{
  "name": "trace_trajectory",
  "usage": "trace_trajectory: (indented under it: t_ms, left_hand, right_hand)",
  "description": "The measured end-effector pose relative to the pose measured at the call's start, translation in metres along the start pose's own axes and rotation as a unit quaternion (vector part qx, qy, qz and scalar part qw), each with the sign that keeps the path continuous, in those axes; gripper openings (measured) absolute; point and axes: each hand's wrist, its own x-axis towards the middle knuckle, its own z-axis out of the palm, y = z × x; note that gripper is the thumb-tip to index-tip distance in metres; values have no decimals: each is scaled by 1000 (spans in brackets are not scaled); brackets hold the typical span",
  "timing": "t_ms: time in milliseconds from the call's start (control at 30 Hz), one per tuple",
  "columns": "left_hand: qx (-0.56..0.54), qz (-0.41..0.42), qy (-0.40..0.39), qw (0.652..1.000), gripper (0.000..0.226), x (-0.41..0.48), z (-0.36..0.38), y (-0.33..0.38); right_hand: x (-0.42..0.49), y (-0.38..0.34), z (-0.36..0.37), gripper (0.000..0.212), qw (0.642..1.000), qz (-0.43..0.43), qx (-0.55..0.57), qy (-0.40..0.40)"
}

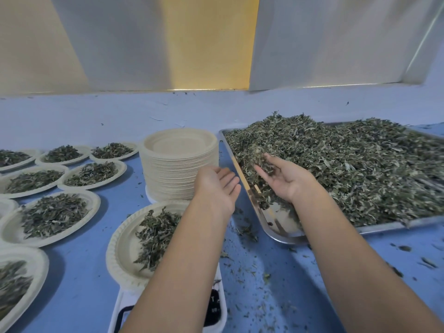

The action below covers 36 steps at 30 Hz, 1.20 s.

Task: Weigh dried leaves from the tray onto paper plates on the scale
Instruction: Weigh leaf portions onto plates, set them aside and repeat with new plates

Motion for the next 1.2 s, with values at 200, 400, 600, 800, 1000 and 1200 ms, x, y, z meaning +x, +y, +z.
trace_trajectory:
  t_ms: [200, 400, 600, 800, 1000, 1200]
  left_hand:
    - [-43, 38, -69, 996, 46, -18, -14, 26]
    - [-64, 114, -74, 989, 46, -33, -52, 63]
    - [-13, 153, -17, 988, 31, -37, -85, 76]
    - [12, 186, 6, 982, 40, -38, -95, 83]
    - [75, 214, 51, 973, 41, -36, -97, 86]
    - [74, 217, 62, 971, 39, -35, -95, 83]
  right_hand:
    - [-31, 7, 43, 27, 983, 5, -25, -183]
    - [-61, 33, 86, 27, 941, -1, -158, -299]
    - [-70, 58, 101, 27, 920, 0, -245, -305]
    - [-69, 66, 100, 22, 883, -2, -362, -298]
    - [-64, 68, 92, 20, 820, -54, -503, -269]
    - [-69, 68, 94, 27, 728, -81, -614, -293]
